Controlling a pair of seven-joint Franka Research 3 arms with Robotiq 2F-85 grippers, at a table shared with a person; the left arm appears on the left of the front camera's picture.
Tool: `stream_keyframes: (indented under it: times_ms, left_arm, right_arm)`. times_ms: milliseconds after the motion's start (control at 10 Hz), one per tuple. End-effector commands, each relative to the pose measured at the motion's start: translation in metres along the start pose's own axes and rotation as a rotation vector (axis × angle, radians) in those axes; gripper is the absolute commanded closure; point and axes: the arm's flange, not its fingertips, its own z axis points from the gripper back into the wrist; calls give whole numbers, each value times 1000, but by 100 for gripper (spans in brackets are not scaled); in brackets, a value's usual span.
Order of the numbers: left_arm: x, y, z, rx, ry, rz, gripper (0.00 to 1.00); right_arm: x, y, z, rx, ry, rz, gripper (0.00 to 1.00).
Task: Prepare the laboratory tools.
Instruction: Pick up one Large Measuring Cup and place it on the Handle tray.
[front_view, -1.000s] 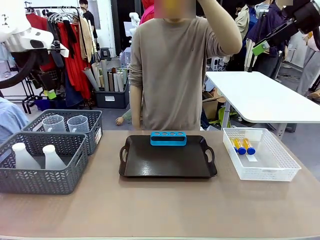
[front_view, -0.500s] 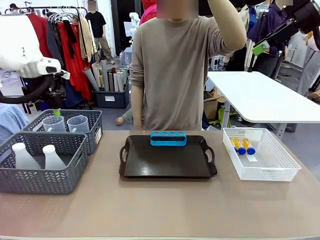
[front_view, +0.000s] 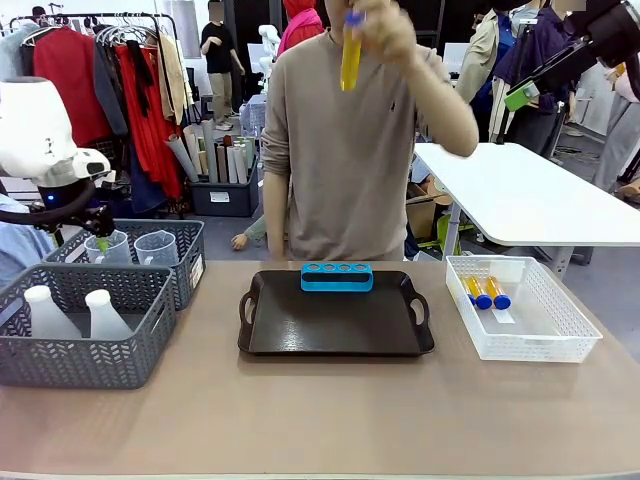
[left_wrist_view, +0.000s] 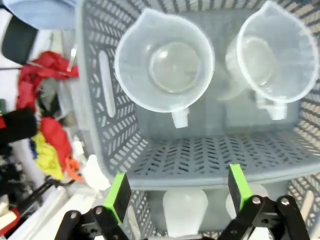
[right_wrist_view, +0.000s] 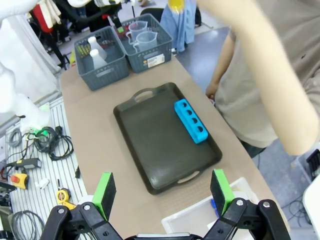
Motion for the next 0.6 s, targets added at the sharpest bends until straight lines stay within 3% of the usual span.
stream_keyframes:
  times_ms: [0,500]
  left_arm:
    - [8,5,-11,-33,-14,35,0]
    - [13,11,-38,-58,-12,-9,0]
  right_arm:
    - [3,1,1,1,-3,6,0]
    - [3,1,1,1,-3,6,0]
